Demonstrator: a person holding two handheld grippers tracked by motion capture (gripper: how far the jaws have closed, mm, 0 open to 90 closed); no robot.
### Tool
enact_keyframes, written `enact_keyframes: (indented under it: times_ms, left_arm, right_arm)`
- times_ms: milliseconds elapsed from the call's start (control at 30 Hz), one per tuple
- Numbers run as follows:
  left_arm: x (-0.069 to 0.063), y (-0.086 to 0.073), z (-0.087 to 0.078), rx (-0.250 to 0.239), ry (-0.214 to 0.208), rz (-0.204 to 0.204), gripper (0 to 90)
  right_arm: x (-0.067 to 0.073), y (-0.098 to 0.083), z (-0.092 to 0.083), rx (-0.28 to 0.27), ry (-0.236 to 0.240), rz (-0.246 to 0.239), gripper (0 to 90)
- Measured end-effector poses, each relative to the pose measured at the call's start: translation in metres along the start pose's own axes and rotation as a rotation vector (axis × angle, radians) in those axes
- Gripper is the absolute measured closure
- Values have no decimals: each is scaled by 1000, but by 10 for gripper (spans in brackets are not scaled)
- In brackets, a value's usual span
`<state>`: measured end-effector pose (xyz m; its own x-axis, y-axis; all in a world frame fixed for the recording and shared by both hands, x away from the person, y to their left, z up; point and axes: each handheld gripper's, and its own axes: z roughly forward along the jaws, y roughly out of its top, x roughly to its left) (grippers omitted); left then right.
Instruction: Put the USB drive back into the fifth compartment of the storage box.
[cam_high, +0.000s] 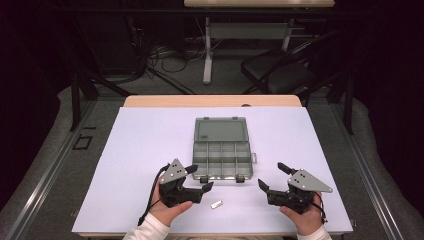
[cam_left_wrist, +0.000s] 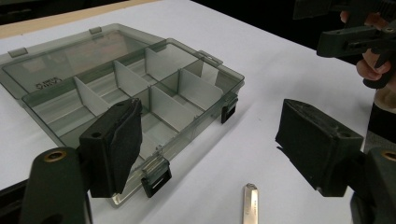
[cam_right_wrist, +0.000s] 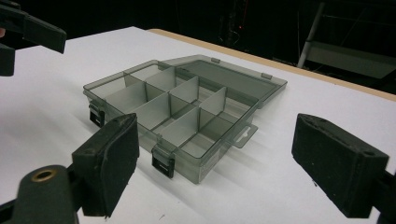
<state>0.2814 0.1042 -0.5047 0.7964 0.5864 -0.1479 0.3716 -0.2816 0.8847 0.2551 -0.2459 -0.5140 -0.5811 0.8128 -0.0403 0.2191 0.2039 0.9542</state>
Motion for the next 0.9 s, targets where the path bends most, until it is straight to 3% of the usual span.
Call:
enact_keyframes:
  times_ms: [233,500,900]
  left_arm:
    - [-3,-7,9,33,-4,6,258]
    - [-8,-18,18,90,-36,38,338]
    - [-15,-26,26,146,-42,58,410]
  right_arm:
    - [1,0,0,3,3,-3,147]
    - [1,-1,1,7,10,-9,148]
    - [2,-1,2,20,20,-16,148]
